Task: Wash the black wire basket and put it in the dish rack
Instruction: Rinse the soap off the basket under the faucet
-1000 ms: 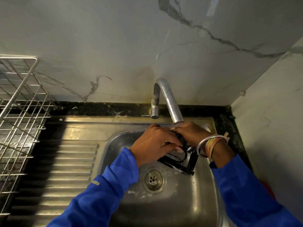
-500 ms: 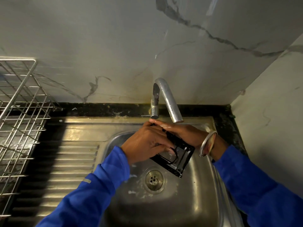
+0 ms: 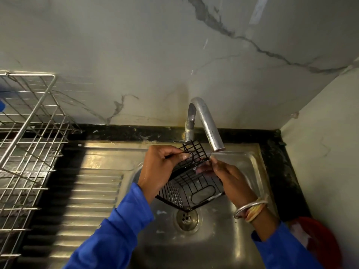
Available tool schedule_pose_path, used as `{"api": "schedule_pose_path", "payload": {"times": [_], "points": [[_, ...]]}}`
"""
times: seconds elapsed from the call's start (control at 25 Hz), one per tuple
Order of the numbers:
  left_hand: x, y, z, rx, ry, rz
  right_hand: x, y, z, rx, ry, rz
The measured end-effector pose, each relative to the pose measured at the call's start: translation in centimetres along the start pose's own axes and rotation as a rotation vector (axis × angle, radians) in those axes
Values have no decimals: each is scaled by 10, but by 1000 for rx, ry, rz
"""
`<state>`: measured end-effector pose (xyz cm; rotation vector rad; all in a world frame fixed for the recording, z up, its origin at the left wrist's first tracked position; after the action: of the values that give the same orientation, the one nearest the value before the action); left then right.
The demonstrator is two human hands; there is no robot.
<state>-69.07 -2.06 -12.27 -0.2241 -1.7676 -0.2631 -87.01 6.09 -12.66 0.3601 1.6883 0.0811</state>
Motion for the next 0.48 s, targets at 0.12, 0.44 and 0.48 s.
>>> {"api": "schedule_pose_path", "payload": {"times": [0.12, 0.44, 0.48], "points": [[-1, 4, 4, 21, 65, -123, -6, -8, 1, -32, 73, 40], [-6, 26, -2, -363, -125, -25, -9, -16, -25, 109, 149, 35], [-7, 22, 2, -315, -190, 12, -5, -14, -26, 119, 124, 40]]}}
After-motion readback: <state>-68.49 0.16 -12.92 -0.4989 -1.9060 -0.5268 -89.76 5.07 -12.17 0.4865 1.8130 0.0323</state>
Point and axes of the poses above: each hand's wrist, its own y-axis away from the middle knuckle, its own z-axis out of the palm, x = y × z, the point moved 1 cm from there along -y, towards the middle knuckle, and after that the axes turned 5 degrees about y, right-handed, at the moved point
